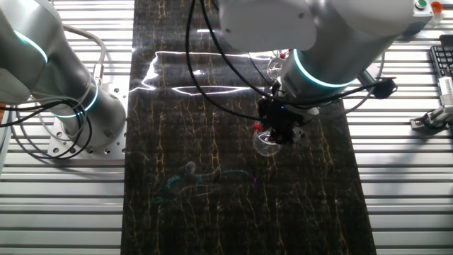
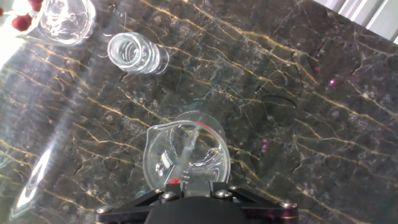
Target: Transfer liquid using a dropper
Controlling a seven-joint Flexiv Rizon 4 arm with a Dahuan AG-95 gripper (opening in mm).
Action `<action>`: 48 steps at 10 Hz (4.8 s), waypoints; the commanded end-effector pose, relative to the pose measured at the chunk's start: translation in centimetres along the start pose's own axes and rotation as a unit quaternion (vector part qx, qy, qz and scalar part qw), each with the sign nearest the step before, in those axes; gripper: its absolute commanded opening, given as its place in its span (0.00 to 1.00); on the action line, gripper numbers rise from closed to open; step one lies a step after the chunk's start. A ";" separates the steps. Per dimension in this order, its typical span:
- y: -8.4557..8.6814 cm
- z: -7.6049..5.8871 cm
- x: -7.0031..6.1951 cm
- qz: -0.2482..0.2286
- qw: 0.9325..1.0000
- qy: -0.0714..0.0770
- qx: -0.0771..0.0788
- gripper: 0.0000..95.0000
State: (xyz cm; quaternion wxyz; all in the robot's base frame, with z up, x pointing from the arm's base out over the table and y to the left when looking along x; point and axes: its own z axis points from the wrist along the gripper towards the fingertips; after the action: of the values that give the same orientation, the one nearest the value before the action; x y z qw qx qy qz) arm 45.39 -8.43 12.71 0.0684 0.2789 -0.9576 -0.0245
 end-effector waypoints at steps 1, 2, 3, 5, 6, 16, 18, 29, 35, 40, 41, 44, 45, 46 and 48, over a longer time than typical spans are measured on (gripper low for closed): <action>0.2 -0.2 0.2 0.004 1.000 0.001 -0.001 0.20; 0.5 0.0 0.4 0.008 1.000 -0.002 -0.003 0.20; 0.7 0.0 0.6 0.011 1.000 -0.003 -0.004 0.20; 0.8 -0.6 0.7 0.017 1.000 -0.002 -0.004 0.20; 0.8 -0.9 0.7 0.017 1.000 -0.002 -0.004 0.20; 2.2 -0.4 1.3 0.036 0.999 -0.008 -0.013 0.20; 2.5 -0.2 1.2 0.041 0.999 -0.009 -0.013 0.20; 2.7 1.0 0.8 0.038 0.999 -0.021 -0.005 0.00; 2.7 1.1 0.7 0.041 0.999 -0.023 -0.006 0.00; 2.7 0.7 0.8 0.043 0.999 -0.018 -0.010 0.00; 2.7 0.5 0.8 0.043 0.999 -0.015 -0.012 0.00; 2.7 0.2 0.9 0.043 0.999 -0.012 -0.015 0.00; 2.8 0.1 0.9 0.043 0.999 -0.011 -0.016 0.00; 2.8 0.0 0.9 0.043 0.999 -0.010 -0.017 0.00; 2.8 -0.3 1.0 0.044 0.999 -0.008 -0.020 0.00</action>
State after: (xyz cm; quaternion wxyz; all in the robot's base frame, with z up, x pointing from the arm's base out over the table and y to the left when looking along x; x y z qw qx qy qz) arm 43.05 -6.58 13.42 0.0673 0.2344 -0.9689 -0.0428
